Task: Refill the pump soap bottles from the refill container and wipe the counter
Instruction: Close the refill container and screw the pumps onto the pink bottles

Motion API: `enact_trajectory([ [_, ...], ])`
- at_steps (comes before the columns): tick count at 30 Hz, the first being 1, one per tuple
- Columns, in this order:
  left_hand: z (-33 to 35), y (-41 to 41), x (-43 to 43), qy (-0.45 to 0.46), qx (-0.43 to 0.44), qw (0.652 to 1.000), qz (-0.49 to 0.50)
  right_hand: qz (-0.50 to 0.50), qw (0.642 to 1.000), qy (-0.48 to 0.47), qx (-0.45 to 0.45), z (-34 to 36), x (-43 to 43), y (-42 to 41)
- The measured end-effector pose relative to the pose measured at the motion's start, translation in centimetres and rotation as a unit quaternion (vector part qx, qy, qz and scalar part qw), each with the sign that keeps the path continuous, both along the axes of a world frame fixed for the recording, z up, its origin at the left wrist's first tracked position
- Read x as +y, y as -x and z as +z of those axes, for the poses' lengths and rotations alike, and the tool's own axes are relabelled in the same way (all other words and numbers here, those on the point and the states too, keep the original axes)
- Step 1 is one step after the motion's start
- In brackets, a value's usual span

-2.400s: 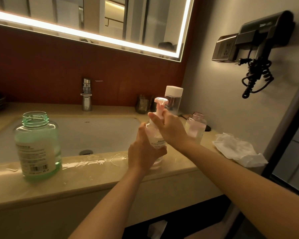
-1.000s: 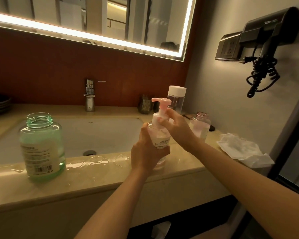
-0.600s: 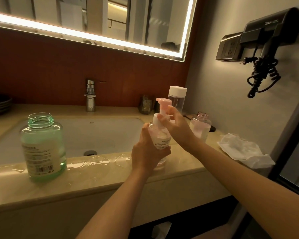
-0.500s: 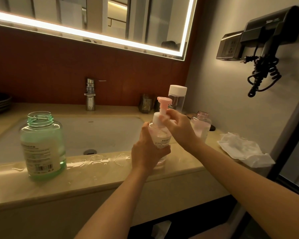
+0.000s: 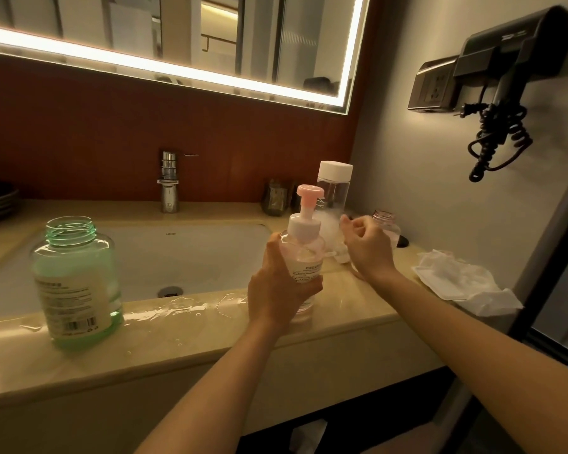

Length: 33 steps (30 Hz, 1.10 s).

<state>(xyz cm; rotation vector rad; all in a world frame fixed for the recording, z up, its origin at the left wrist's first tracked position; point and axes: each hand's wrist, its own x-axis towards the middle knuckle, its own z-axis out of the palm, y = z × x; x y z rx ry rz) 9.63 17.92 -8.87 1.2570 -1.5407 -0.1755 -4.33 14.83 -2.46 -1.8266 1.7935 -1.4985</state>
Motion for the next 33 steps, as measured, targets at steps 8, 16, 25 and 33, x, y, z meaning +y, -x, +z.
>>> enact_trajectory([
  [8, -0.2, 0.0, -0.9, -0.014, 0.001, 1.0, 0.009, -0.023, 0.97, -0.125, 0.21, -2.7, -3.5, 3.2],
  [16, -0.5, 0.0, -1.6, -0.011, 0.005, 1.0, 0.019, 0.002, 0.876, -0.094, 0.474, -3.7, -6.3, 1.1],
  [25, -0.7, 0.0, -1.8, -0.002, -0.006, 1.0, 0.03, -0.023, 0.842, -0.034, 0.539, -2.3, -7.8, 1.0],
  [33, -0.7, 0.0, -1.7, -0.002, -0.006, 1.0, 0.019, -0.033, 0.931, 0.092, 0.351, 2.7, -7.0, 1.4],
])
